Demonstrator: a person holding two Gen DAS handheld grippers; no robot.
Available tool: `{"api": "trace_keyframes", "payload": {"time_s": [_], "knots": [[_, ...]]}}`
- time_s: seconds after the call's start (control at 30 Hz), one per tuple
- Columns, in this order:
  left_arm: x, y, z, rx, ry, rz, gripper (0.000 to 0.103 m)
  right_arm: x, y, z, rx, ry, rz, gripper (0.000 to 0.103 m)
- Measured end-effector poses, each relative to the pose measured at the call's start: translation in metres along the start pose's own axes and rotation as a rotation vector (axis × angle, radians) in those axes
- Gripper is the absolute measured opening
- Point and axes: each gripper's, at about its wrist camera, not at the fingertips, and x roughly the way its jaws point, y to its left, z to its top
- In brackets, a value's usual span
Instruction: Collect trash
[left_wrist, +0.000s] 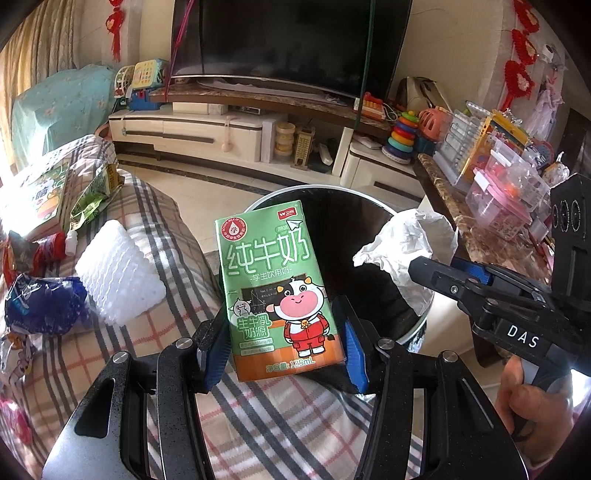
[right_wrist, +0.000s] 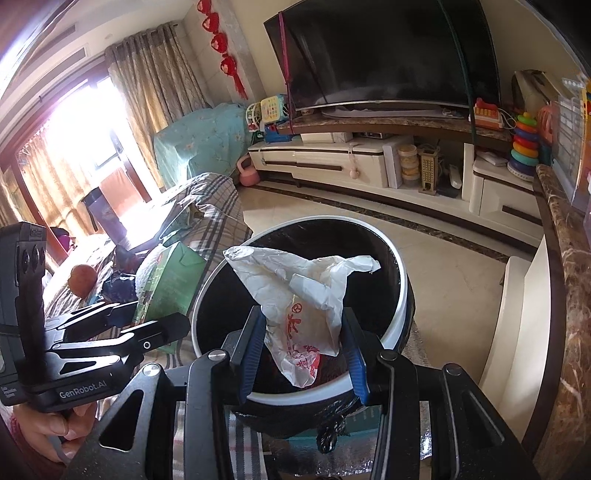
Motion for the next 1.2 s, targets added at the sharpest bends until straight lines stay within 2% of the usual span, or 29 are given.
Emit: {"api": "trace_keyframes", "payload": {"time_s": [0.97, 1.07, 1.1, 1.2], "knots": [[0.024, -0.006, 0.014, 0.019, 0.041, 0.012, 0.051, 0.011, -0.007, 0.015, -0.020, 0.015, -0.027, 0.045], [0.026, -0.006, 0.014, 0.015, 0.050, 0.008, 0.052, 0.010, -0.007, 0.015, -0.020, 0.015, -0.018, 0.049], [0.025, -0.006, 0.014, 0.012, 0.053, 0.007, 0.052, 0.009, -0.007, 0.016, -0.017, 0.013, -0.015, 0.054], [0.022, -0.004, 0.012, 0.001, 0.051, 0.004, 0.061, 0.005, -0.008, 0.015, -0.005, 0.001, -0.008, 0.062]]}}
